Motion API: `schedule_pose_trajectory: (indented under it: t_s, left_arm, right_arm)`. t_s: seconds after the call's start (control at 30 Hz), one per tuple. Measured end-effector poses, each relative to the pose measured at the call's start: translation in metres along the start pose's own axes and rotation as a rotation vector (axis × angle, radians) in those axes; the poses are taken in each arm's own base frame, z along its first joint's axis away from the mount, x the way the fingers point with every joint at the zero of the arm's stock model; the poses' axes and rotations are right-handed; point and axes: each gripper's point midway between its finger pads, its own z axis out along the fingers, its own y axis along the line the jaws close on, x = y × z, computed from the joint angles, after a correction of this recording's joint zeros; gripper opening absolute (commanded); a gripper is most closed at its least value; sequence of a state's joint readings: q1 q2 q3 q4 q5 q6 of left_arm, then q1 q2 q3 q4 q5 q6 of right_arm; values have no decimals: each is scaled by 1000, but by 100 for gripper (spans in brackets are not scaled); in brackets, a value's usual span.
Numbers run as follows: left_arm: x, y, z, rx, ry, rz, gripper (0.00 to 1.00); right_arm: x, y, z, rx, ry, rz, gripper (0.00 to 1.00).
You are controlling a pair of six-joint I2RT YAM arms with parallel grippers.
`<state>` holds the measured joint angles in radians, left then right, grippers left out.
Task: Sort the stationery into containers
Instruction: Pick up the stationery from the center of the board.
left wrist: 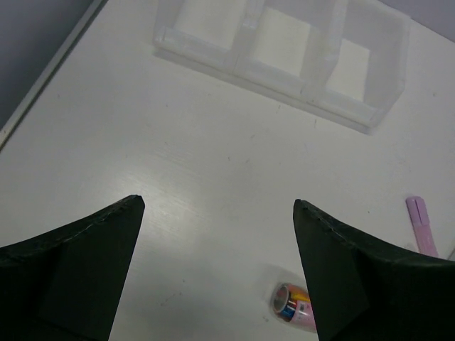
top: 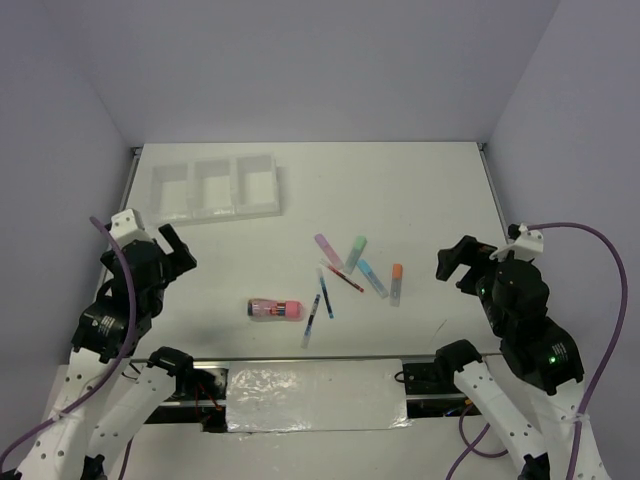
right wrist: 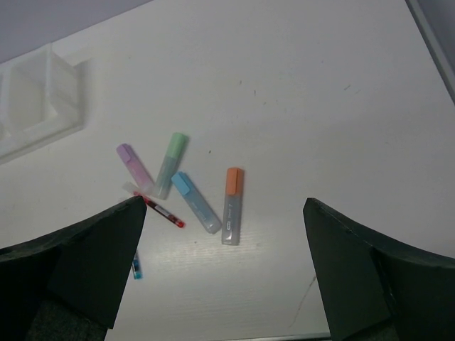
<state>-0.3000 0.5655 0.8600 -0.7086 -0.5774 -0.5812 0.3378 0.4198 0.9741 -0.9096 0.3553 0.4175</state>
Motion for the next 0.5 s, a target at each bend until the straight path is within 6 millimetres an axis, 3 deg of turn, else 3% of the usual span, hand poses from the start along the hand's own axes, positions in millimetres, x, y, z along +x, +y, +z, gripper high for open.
schedule_pose_trajectory:
  t_s: [0.13, 0.27, 0.33, 0.4, 0.5]
  left_arm:
    - [6, 6, -8, -64, 64, -112, 99]
    - [15, -6, -3, -115, 151, -266, 99]
    - [35, -18, 6, -125, 223, -313, 99]
    - [67, -36, 12, -132, 326, -323, 99]
    - [112, -69, 10, -154, 450, -310, 99]
  right_arm:
    - [8, 3, 10, 18, 55, -6, 100]
    - [18, 9, 20, 11, 117, -13, 100]
    - [21, 13, 22, -1, 140, -9, 100]
    - [25, 18, 24, -19, 159, -8, 100]
    - [32, 23, 28, -46, 190, -10, 100]
